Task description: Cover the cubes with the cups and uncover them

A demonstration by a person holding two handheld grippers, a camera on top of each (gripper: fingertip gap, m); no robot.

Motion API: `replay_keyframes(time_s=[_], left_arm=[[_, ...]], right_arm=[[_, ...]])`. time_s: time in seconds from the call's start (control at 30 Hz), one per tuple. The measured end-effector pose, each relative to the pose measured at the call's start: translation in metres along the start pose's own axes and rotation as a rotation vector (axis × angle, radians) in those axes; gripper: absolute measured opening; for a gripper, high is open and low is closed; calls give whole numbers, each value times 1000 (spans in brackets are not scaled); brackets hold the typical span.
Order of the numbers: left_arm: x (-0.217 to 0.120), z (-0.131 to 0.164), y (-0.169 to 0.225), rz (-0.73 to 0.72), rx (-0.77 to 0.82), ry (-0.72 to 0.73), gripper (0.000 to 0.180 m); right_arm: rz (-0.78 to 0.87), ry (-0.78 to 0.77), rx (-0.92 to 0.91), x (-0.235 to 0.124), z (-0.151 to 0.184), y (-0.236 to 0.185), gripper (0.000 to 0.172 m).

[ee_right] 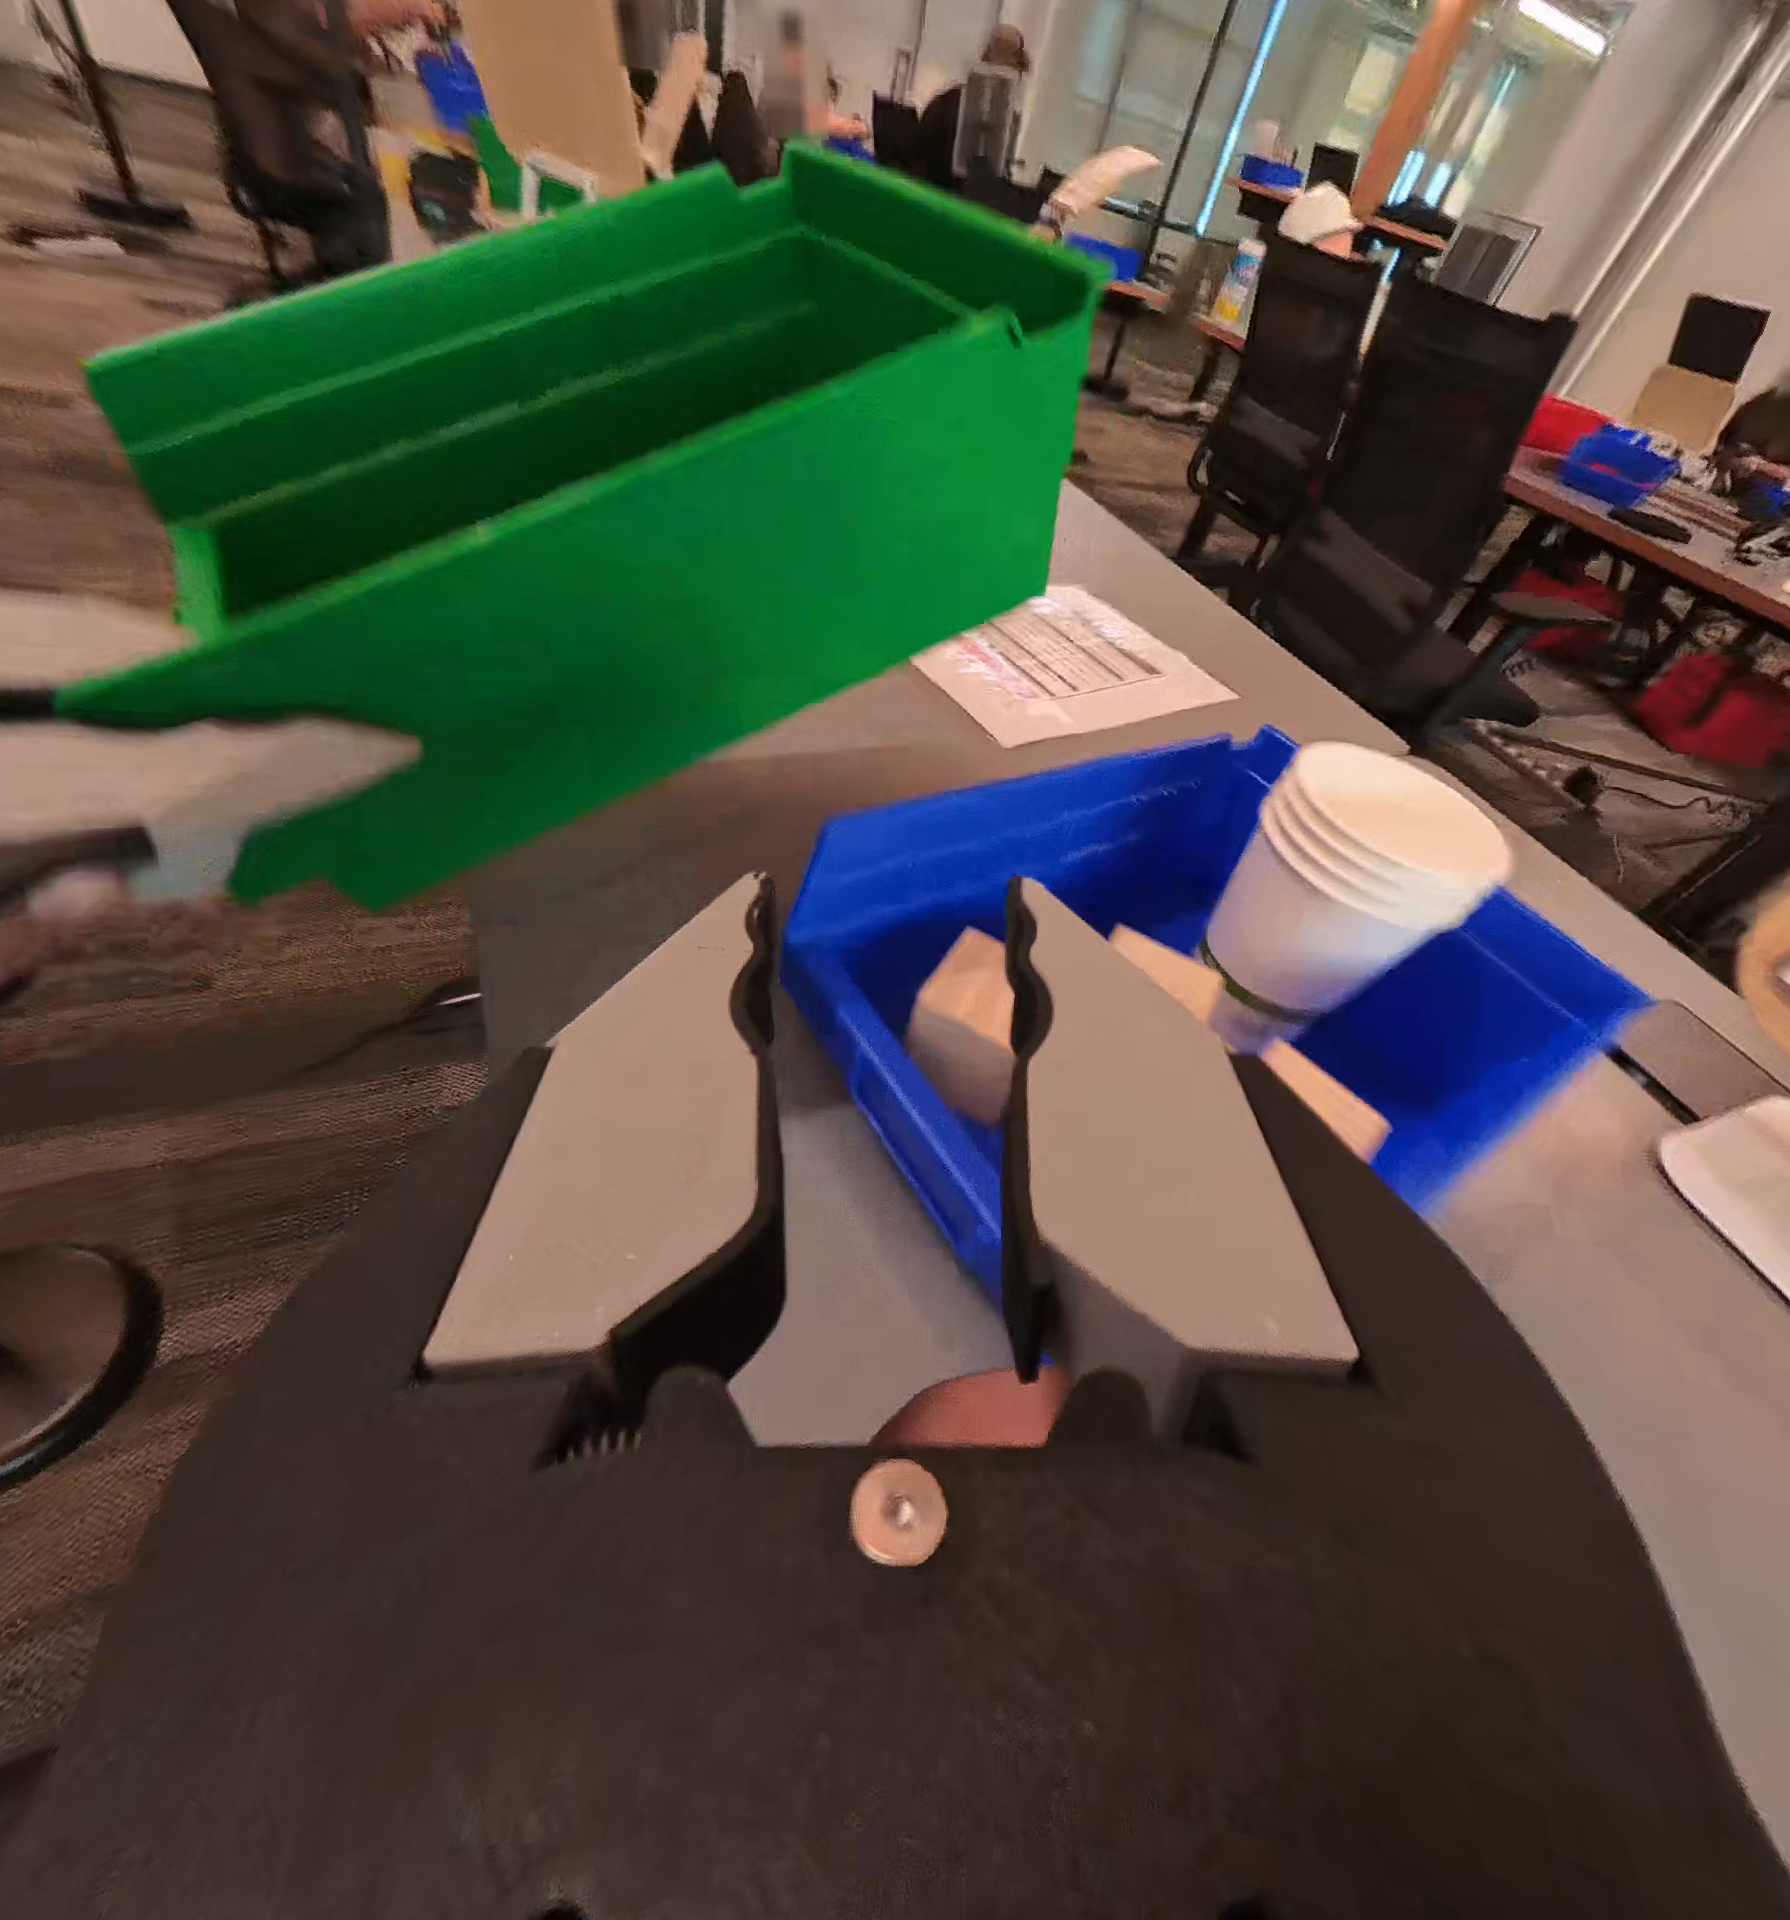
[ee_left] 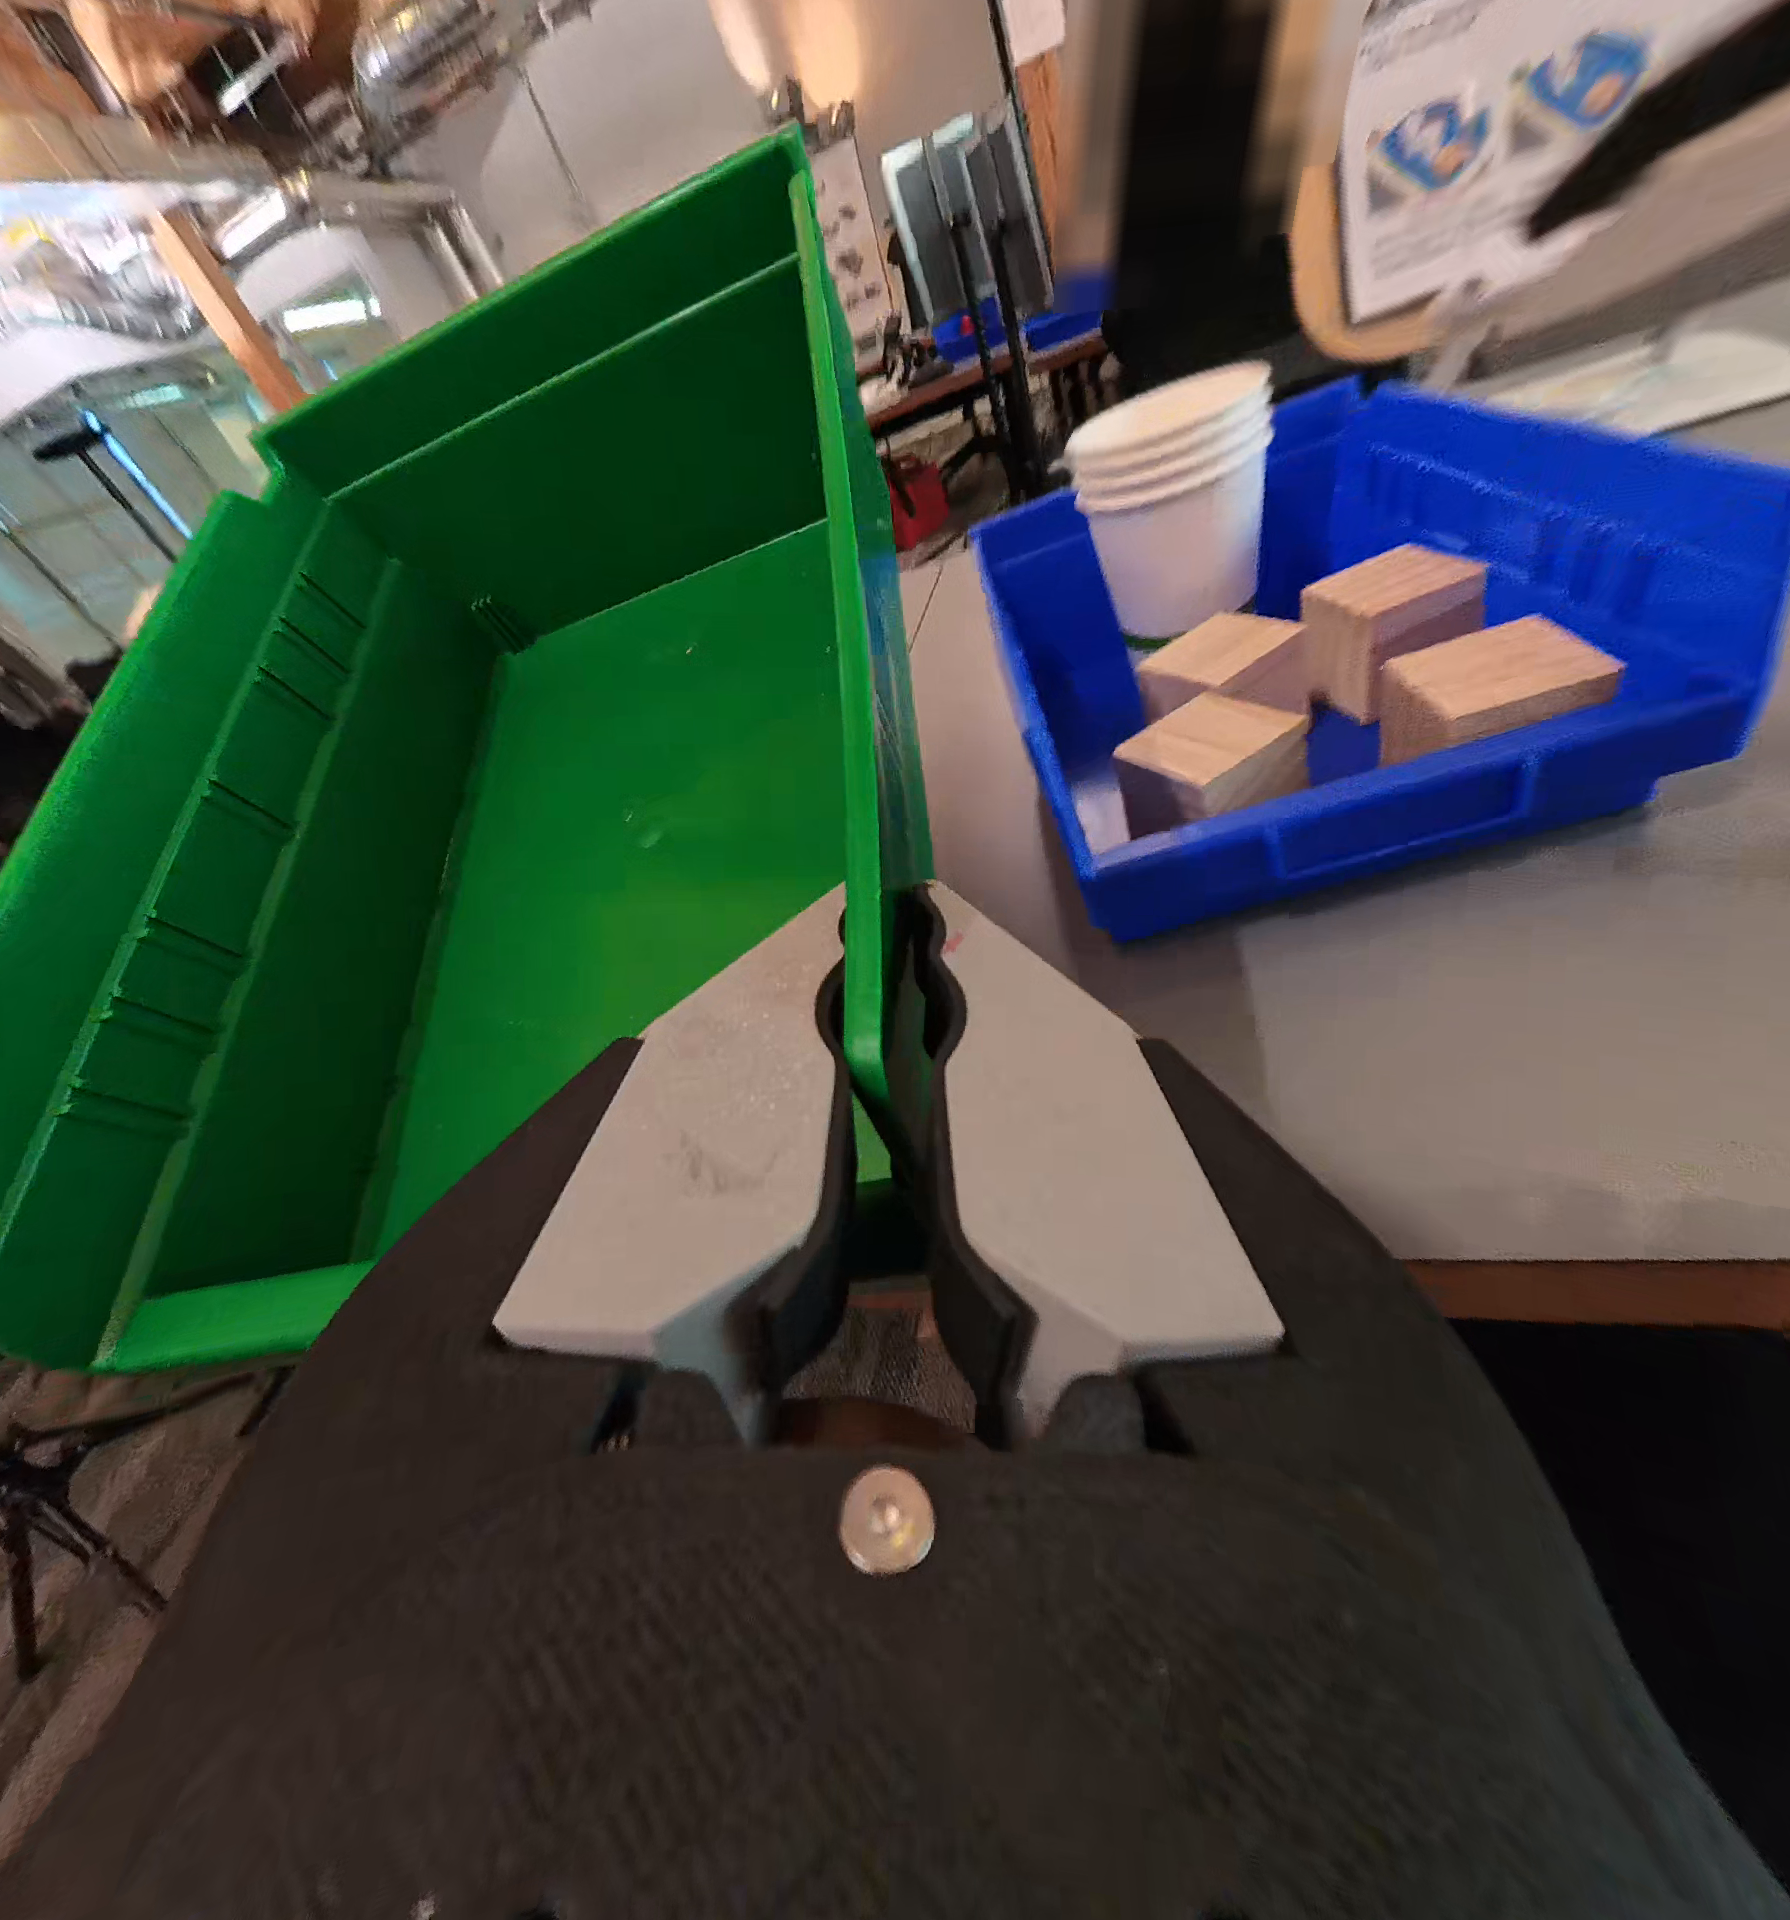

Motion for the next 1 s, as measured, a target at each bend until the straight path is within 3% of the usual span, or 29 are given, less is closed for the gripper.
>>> replay_keyframes(time_s=[0.13, 0.23, 0.43, 0.6, 0.73, 0.77, 0.8, 0.83, 0.9, 1.0], left_arm=[[-29, -52, 33, 81, 79, 159, 5], [-40, -97, 89, 209, 200, 258, 5], [-47, -167, 249, 634, 287, 393, 6], [-25, -168, 403, 943, 252, 318, 7], [0, -150, 513, 1044, 218, 149, 5], [0, -146, 537, 1105, 239, 87, 16], [-3, -151, 554, 1122, 183, 65, 8], [-12, -159, 564, 1169, 145, 79, 24], [-30, -173, 566, 1231, 120, 114, 39], [-36, -176, 536, 1179, 110, 168, 53]], right_arm=[[76, 67, -24, -98, 54, 52, 47], [234, 17, -4, -170, 100, 100, 50], [510, -130, 93, -313, 173, 171, 63], [685, -178, 197, -408, 216, 201, 62], [735, -200, 340, -445, 251, 209, 62], [736, -203, 362, -449, 257, 209, 62], [730, -207, 375, -450, 260, 207, 63], [719, -211, 380, -449, 262, 204, 63], [701, -220, 364, -443, 261, 197, 65], [656, -200, 324, -430, 247, 180, 65]])
Point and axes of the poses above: each gripper's, where its closed fingertips meet, x out along the fingers, z out of its underside, y = z × x across the jaws, the point moved 4 cm from there along -x, back along the fingers, and after that the axes turned 2 degrees about -y, right-handed, at the moved point
